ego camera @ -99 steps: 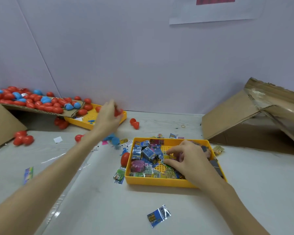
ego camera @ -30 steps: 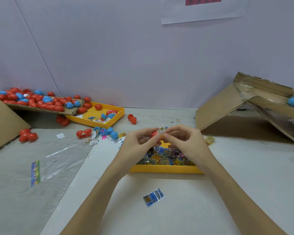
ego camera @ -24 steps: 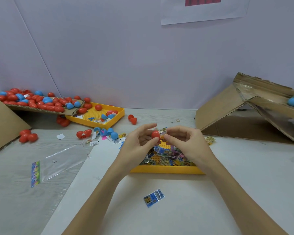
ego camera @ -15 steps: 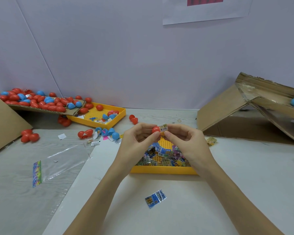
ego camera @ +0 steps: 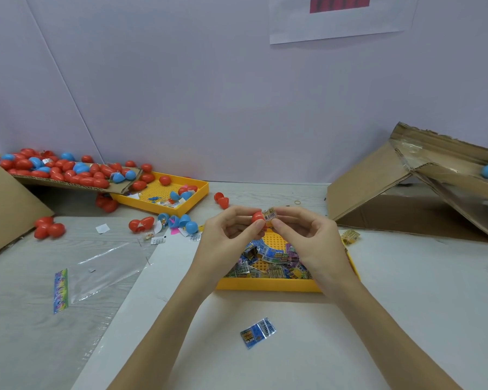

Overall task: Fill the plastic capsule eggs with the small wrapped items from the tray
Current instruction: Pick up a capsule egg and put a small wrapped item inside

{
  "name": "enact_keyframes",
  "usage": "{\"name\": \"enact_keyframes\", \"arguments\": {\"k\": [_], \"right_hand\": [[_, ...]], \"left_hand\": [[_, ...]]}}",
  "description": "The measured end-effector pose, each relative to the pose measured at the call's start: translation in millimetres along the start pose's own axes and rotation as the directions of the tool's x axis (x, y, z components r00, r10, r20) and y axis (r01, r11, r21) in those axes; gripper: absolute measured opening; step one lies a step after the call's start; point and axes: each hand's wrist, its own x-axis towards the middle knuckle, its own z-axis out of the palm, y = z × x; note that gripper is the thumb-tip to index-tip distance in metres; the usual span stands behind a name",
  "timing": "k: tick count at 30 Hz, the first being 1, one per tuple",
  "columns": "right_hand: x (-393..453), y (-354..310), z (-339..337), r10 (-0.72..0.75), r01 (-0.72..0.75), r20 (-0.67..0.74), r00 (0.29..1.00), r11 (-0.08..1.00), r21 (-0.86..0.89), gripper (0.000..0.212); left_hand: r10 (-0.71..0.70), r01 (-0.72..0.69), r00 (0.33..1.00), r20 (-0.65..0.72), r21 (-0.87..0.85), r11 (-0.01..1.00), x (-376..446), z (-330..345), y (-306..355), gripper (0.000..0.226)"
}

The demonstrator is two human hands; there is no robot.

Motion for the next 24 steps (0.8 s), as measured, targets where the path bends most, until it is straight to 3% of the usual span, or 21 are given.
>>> {"name": "enact_keyframes", "arguments": {"k": [8, 12, 18, 22, 24], "right_hand": [[0, -1, 0, 0.051, -0.05, 0.027, 0.998, 0.998, -0.025, 0.023], [0, -1, 3, 0.175, -0.181, 0.056, 0.983, 0.976, 0.118, 0.025], [2, -10, 1, 0.374, -0.453, 0.263, 0.889, 0.801, 0.392, 0.031], [2, -14, 0, 0.446, -0.537, 0.305, 0.842, 0.637, 0.552, 0.039], [2, -15, 0, 0.434, -0.534, 0.315, 0.844, 0.621, 0.574, 0.043]], "left_hand": [[0.014, -0.014, 1.0, -0.02, 0.02, 1.0, -1, 0, 0, 0.022], [0.045, -0.044, 0.999, -0.018, 0.092, 0.995, -1, 2, -1, 0.033], [0.115, -0.12, 0.993, 0.033, 0.215, 0.969, -3, 5, -1, 0.045], [0.149, -0.158, 0.987, 0.059, 0.234, 0.959, -5, 5, 2, 0.052], [0.167, -0.178, 0.984, 0.064, 0.243, 0.954, -6, 6, 3, 0.053]]}}
